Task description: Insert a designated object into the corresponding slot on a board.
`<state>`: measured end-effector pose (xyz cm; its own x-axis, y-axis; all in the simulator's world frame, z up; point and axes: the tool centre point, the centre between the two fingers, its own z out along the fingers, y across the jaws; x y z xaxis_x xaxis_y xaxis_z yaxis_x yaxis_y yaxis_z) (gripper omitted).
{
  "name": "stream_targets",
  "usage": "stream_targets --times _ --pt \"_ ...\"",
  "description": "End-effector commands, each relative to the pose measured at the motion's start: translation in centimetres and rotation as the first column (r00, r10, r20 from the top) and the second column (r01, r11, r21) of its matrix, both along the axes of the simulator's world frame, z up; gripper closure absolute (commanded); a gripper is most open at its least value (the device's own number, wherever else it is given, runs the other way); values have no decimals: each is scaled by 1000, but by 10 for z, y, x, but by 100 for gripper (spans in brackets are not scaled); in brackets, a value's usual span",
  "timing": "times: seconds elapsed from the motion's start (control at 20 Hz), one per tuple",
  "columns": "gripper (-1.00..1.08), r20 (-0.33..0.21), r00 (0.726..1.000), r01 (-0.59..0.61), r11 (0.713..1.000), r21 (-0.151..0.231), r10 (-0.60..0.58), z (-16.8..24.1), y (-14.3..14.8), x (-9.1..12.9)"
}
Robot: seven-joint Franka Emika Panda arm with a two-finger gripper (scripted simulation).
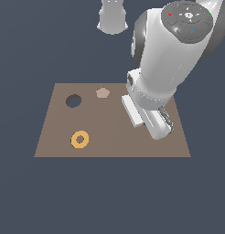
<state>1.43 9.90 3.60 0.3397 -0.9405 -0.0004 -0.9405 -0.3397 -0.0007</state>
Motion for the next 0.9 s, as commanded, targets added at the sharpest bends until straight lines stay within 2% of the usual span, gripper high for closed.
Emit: stream_targets --times 0.0,0.2,0.4,0.85 --pt "108 0 996 93 996 0 -93 1 7 -1" --pt "108 0 972 233 972 1 -233 2 18 -2" --pt "108 0 937 350 937 1 -350 2 27 -1" --pt "108 0 849 528 849 1 -528 3 42 2"
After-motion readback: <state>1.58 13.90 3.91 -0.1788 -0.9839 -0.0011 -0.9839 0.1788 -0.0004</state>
